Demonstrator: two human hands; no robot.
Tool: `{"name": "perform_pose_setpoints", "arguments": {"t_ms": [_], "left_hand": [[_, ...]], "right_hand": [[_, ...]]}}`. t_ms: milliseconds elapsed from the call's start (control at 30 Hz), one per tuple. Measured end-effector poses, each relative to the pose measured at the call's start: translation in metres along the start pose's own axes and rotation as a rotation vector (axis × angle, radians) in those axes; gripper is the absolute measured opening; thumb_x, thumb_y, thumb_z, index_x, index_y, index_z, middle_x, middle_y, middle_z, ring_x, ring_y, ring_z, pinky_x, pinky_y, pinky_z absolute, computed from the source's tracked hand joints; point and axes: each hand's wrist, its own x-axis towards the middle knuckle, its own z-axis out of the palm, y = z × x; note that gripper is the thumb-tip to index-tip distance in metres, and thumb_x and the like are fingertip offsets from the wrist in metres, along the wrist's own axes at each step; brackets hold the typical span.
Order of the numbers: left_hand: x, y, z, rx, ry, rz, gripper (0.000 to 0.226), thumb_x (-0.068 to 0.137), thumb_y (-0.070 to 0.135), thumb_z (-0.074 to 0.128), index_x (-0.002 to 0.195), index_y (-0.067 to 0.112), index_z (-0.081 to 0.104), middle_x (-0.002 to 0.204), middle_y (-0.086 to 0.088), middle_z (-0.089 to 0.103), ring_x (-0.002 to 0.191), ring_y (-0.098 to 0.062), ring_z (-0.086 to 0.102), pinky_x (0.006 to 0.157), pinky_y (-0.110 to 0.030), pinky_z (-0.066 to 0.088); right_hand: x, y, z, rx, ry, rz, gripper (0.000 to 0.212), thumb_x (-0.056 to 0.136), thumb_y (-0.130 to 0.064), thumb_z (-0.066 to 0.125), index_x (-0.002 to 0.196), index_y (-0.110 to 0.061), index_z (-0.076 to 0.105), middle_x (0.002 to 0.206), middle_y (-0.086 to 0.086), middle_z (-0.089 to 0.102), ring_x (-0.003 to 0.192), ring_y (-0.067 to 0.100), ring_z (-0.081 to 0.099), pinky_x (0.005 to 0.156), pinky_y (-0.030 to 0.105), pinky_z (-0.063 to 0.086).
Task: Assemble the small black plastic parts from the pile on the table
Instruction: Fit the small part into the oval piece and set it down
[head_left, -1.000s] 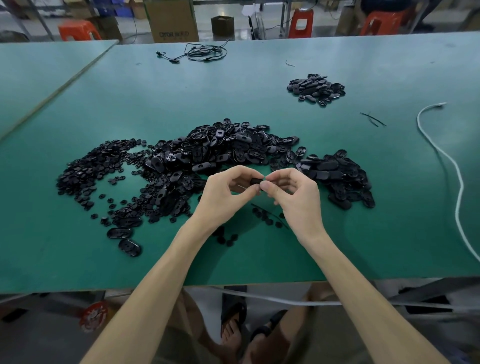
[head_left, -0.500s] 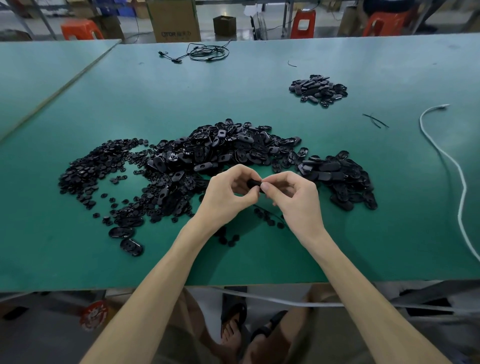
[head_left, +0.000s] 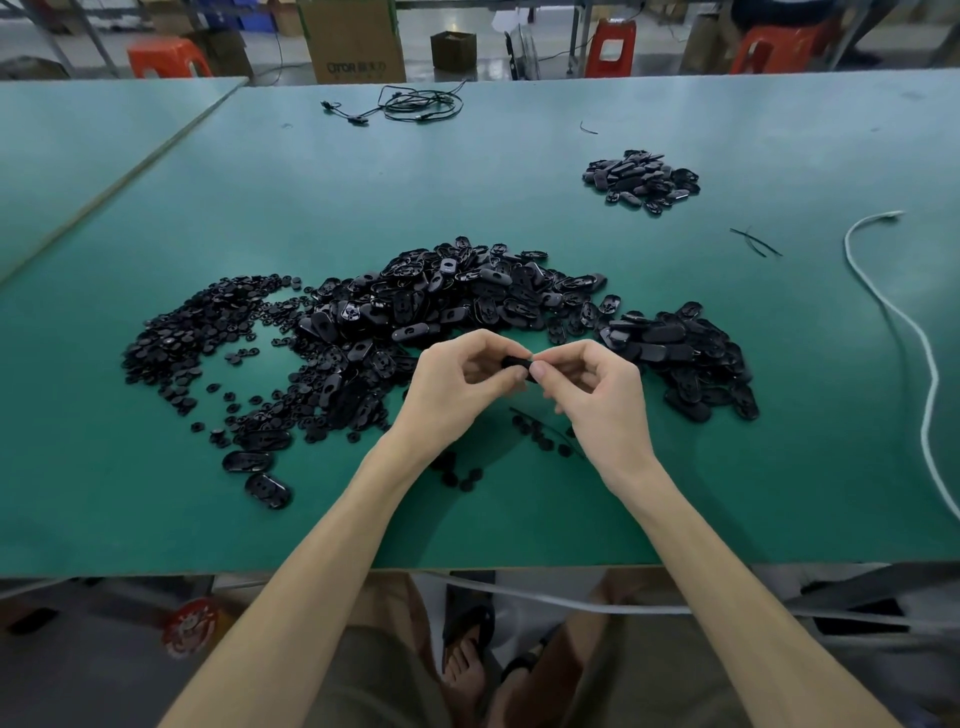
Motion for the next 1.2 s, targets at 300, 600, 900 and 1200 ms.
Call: {"name": "perform_pose_setpoints", "arguments": {"t_ms": [300, 600, 900, 1200], "left_hand": [[-0.001, 0.000, 0.001, 0.023, 0.023, -0.023, 0.013, 0.092, 0.005, 0.078, 0.101, 0.012, 0.072, 0.091, 0.000, 0.078, 0.082, -0.018, 0.077, 0.081, -0.033, 0.063], [0.000, -0.002, 0.002, 0.033, 0.033, -0.012, 0.013, 0.093, 0.007, 0.077, 0.097, 0.017, 0.070, 0.090, 0.001, 0.077, 0.083, -0.017, 0.077, 0.083, -0.035, 0.063], [0.000, -0.005, 0.004, 0.065, 0.058, 0.015, 0.016, 0.093, 0.002, 0.075, 0.100, 0.015, 0.068, 0.094, 0.002, 0.076, 0.085, -0.017, 0.077, 0.085, -0.034, 0.062], [0.001, -0.005, 0.004, 0.070, 0.070, 0.019, 0.018, 0.092, -0.001, 0.075, 0.099, 0.015, 0.069, 0.092, 0.001, 0.075, 0.084, -0.016, 0.075, 0.083, -0.028, 0.060]], "right_hand": [[0.001, -0.003, 0.000, -0.020, -0.041, 0.004, 0.019, 0.094, -0.008, 0.075, 0.094, -0.027, 0.075, 0.088, -0.010, 0.076, 0.082, 0.005, 0.069, 0.071, 0.019, 0.050], [0.000, -0.005, 0.000, -0.026, -0.044, -0.009, 0.021, 0.094, -0.001, 0.070, 0.101, -0.021, 0.075, 0.088, -0.008, 0.073, 0.082, 0.006, 0.067, 0.073, 0.024, 0.051], [-0.001, -0.008, 0.003, -0.064, -0.073, -0.024, 0.030, 0.096, 0.004, 0.065, 0.088, -0.021, 0.081, 0.089, -0.006, 0.057, 0.068, 0.001, 0.055, 0.069, 0.016, 0.043], [0.000, -0.013, 0.005, -0.060, -0.083, -0.008, 0.027, 0.095, 0.002, 0.067, 0.089, -0.020, 0.082, 0.091, 0.002, 0.054, 0.072, 0.015, 0.054, 0.071, 0.031, 0.050]]}}
